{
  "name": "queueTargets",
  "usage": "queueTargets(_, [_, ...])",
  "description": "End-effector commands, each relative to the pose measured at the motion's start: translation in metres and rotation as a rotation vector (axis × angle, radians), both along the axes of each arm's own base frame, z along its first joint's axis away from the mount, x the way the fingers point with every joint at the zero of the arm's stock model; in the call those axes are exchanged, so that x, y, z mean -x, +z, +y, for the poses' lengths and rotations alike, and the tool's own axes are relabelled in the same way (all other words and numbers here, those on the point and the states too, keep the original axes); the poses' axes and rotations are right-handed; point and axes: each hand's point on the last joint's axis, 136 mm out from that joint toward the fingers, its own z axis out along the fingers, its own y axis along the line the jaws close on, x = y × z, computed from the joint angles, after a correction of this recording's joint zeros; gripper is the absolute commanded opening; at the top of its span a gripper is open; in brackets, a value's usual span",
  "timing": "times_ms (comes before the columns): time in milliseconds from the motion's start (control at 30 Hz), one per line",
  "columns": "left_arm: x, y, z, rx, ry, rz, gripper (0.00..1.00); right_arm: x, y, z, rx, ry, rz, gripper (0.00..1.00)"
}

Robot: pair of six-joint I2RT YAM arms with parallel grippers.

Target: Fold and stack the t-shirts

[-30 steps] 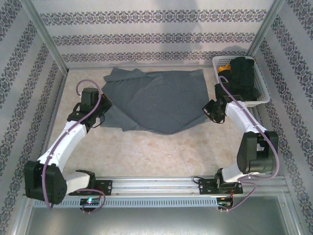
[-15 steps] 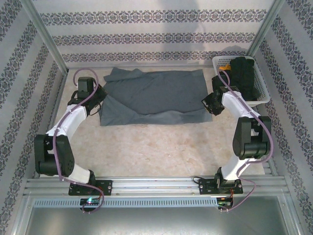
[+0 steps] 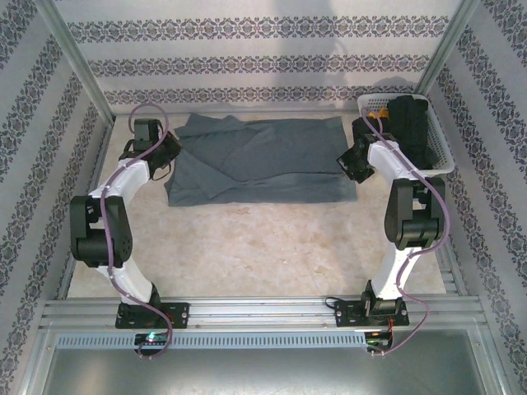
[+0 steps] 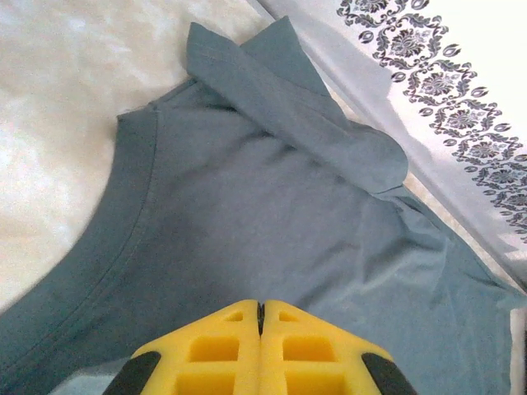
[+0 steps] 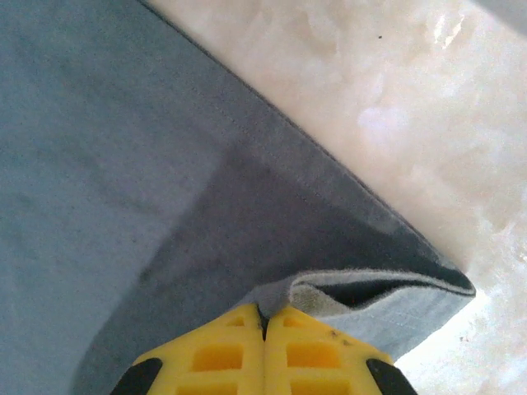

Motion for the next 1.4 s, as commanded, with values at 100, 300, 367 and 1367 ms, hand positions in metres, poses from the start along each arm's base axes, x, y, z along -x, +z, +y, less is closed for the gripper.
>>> queueTargets(100, [-0.020, 0.005, 0.005, -0.017, -0.028, -0.042, 0.00, -0.011, -0.002, -0.005, 0.043, 0.002, 0.020, 0.00])
queueTargets(300, [-0.010, -0.022, 0.002, -0.034, -0.070, 0.087, 0.58, -0.015, -0.007, -0.010, 0.049, 0.051, 0.034, 0.43])
queueTargets(367, [0.001, -0.018, 0.006, -0.052, -0.057, 0.101, 0.64, -0.011, 0.002, -0.013, 0.072, 0.080, 0.022, 0.51])
queueTargets(1367, [0.112, -0.122, 0.012, 0.191, 0.109, 0.352, 0.42, 0.068, -0.063, -0.002, -0.050, 0.190, 0.016, 0.48])
